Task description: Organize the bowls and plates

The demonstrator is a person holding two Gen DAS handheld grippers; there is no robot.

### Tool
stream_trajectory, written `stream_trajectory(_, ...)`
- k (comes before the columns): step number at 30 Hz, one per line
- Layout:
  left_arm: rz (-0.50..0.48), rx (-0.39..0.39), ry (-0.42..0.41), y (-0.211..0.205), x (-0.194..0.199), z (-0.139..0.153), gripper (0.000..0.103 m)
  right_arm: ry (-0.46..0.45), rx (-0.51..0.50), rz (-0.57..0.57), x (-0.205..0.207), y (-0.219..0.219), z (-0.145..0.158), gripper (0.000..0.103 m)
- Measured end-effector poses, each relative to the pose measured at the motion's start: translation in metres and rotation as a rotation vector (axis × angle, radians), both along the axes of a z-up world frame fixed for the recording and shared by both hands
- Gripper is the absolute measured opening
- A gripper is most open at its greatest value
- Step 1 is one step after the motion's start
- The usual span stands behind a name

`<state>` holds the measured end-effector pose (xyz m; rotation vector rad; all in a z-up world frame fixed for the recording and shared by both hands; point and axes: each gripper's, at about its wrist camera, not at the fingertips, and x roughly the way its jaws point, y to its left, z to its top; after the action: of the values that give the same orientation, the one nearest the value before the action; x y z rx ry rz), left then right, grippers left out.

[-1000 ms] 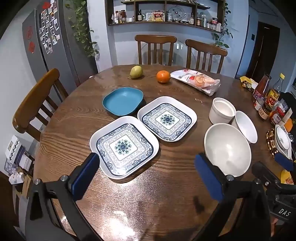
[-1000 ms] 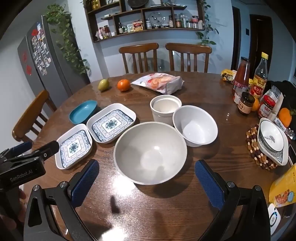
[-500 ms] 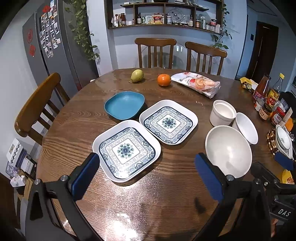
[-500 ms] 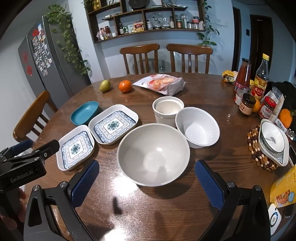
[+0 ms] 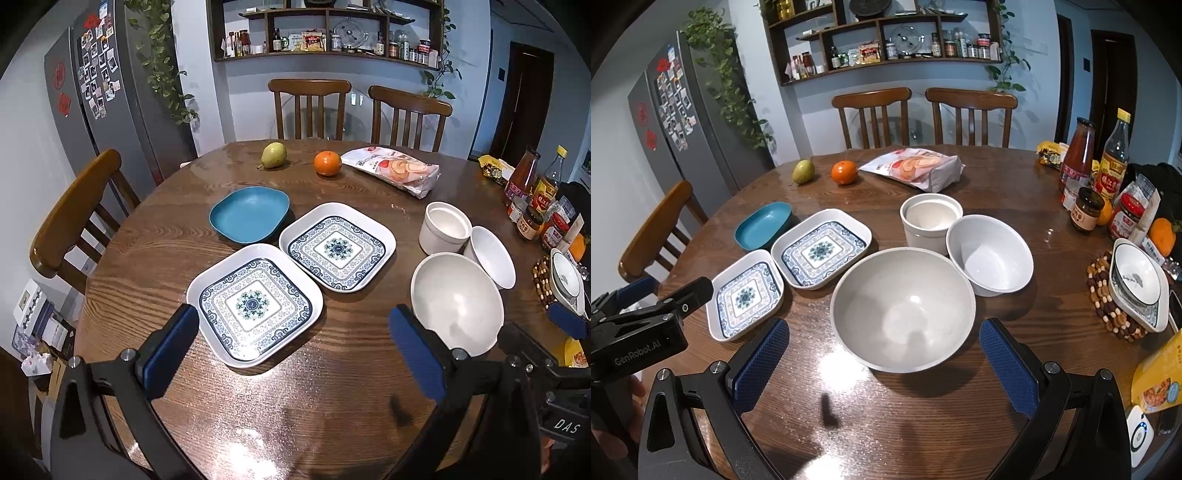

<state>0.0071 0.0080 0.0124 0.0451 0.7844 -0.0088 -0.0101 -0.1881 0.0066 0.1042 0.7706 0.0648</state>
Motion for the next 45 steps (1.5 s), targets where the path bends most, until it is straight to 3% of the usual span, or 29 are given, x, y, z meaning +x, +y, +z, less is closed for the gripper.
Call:
stream_trajectory(30, -0.021, -0.03, 0.042, 0.008, 0.006, -0.006, 0.102, 0.017, 0.004, 0.014, 0.004, 0.012, -0.005, 0.103)
stream_trajectory(38, -0.008, -0.068, 0.069, 0.02, 0.011, -0.013, 0.102, 0.029, 0.019, 0.093, 0.004, 0.03, -0.005, 0.103)
stream_trajectory(45, 0.085, -0.088, 0.118, 0.057, 0.018, -0.029, 0.102, 0.036, 0.005, 0.193, 0.009, 0.064, -0.003, 0.103)
